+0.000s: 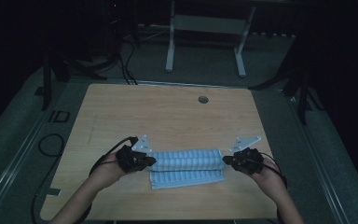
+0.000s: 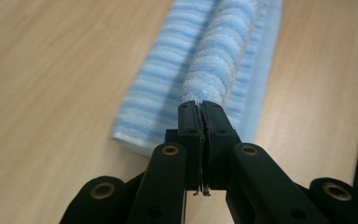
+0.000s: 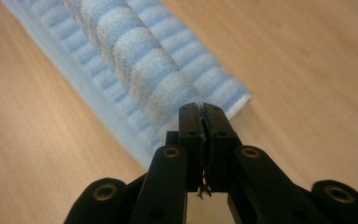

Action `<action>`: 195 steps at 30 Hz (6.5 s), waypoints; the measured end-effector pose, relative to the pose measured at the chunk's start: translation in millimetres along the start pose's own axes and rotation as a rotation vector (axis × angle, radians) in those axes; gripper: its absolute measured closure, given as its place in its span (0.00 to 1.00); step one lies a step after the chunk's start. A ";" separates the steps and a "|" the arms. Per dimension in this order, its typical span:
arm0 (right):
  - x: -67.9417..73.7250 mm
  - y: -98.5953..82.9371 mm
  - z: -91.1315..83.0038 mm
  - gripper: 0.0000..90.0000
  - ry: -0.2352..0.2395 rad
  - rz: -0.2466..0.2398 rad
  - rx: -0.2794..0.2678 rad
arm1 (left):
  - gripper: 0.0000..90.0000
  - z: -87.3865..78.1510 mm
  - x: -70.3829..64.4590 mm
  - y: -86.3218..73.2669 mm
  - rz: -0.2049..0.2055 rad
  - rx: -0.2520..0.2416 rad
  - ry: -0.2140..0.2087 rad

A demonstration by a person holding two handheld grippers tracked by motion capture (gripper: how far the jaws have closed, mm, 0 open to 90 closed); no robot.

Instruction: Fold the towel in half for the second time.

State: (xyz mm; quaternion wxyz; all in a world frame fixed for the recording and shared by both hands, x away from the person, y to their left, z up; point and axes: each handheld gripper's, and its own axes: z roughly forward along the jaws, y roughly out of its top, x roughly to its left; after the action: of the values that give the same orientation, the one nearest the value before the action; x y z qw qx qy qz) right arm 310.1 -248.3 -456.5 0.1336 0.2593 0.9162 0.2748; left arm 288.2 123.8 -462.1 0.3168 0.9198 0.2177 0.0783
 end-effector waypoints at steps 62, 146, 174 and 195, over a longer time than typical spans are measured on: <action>-13.5 25.6 105.6 0.59 0.072 0.063 0.099 | 0.43 76.9 58.5 -21.2 -0.161 0.053 -0.015; -66.0 -61.1 58.0 0.15 -0.014 0.261 -0.219 | 0.09 31.9 55.3 -76.3 -0.323 -0.194 0.229; -68.1 -139.2 18.7 0.15 -0.221 0.475 -0.344 | 0.09 -20.3 45.0 -162.9 -0.516 -0.307 0.411; -64.4 -151.3 20.8 0.15 -0.340 0.539 -0.371 | 0.09 -30.0 43.8 -185.9 -0.634 -0.382 0.490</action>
State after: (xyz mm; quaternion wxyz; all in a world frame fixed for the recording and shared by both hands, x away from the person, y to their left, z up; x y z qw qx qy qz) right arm 310.8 -382.8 -553.5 0.2515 0.5046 0.7144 0.4145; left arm 253.6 291.0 -552.9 0.4284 0.6869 0.5393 0.2320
